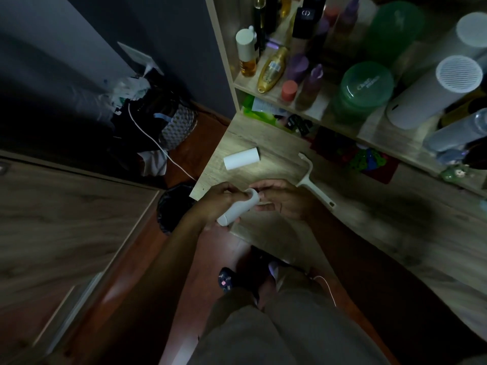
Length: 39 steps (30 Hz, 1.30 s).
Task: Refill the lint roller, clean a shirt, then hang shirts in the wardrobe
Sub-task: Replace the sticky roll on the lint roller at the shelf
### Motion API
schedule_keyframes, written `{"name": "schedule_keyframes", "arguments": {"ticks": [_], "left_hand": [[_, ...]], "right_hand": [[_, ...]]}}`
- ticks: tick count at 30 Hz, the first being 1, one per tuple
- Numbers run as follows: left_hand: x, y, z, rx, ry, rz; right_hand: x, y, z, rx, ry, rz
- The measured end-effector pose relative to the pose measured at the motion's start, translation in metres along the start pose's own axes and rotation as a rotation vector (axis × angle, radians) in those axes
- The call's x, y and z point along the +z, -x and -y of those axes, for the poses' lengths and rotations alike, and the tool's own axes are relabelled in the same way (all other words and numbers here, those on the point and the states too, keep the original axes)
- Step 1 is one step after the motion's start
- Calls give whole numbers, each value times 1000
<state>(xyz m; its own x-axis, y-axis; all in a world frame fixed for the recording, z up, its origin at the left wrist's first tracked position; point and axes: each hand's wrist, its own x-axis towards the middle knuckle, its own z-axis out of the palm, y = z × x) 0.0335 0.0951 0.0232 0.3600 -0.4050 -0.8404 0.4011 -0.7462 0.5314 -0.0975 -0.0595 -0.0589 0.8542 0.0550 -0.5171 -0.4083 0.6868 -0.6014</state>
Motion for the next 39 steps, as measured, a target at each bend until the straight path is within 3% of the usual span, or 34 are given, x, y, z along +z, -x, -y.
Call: {"name": "schedule_keyframes", "arguments": {"ticks": [10,17,29,39], "left_hand": [[0,9,-13,10,-6,37],[4,9,-11,8,-62,73],[1,5,-9,12,10,129],[1,0,-9,16,13,101]], "right_hand": [[-4,-2,-4,77,-125,37],[-3,-4,-3,93,-53,140],[0,-6,1,92,-37,171],[-5,-6,0,19,7,87]]}}
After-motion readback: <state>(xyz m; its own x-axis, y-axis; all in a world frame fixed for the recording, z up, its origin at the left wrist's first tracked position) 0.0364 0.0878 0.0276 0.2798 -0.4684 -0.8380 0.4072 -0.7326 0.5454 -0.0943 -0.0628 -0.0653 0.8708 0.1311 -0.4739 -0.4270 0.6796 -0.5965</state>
